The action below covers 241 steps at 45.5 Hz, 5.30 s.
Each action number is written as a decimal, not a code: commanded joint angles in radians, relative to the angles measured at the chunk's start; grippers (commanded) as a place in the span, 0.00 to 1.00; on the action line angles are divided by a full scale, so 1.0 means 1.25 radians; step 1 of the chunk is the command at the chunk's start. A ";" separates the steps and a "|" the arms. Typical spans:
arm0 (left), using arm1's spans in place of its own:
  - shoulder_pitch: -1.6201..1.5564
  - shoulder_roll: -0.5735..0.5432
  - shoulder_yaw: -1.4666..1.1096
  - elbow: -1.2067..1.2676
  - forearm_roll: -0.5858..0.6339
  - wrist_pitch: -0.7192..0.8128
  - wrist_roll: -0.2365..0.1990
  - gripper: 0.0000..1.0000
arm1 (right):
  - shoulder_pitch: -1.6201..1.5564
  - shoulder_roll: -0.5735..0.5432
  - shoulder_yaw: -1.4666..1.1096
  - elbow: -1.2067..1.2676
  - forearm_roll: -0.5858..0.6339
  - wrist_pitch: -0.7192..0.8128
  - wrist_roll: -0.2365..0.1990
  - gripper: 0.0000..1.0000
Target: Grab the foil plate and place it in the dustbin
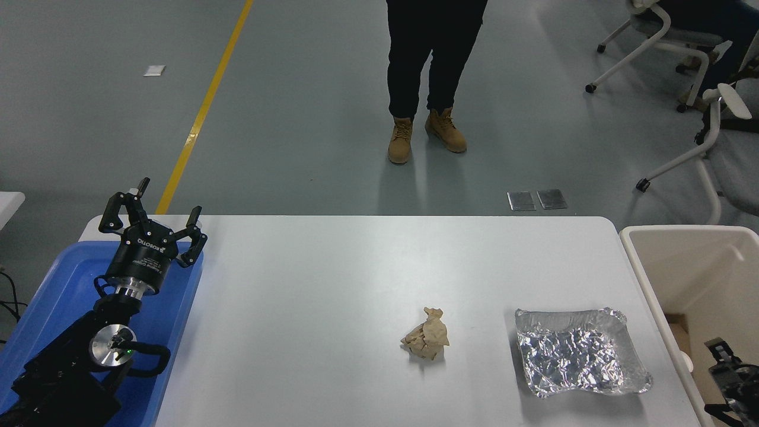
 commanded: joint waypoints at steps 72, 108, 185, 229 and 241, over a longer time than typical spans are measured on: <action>0.000 0.000 0.000 0.000 0.000 0.001 0.000 0.98 | 0.097 -0.025 0.003 0.008 0.001 0.012 -0.001 1.00; 0.000 0.000 0.000 0.000 0.000 -0.001 0.001 0.98 | 1.020 -0.305 -0.555 0.897 -0.067 0.103 0.002 1.00; 0.000 0.001 0.000 0.001 0.000 0.001 0.000 0.98 | 1.313 -0.388 -0.582 1.249 -0.500 0.453 0.000 1.00; 0.000 0.000 0.000 0.001 0.000 0.001 0.000 0.98 | 0.525 -0.314 -0.134 0.859 -0.588 0.249 0.007 1.00; 0.000 0.000 0.000 0.001 0.000 0.001 0.000 0.98 | 0.479 -0.271 -0.127 0.804 -0.588 0.210 0.007 0.98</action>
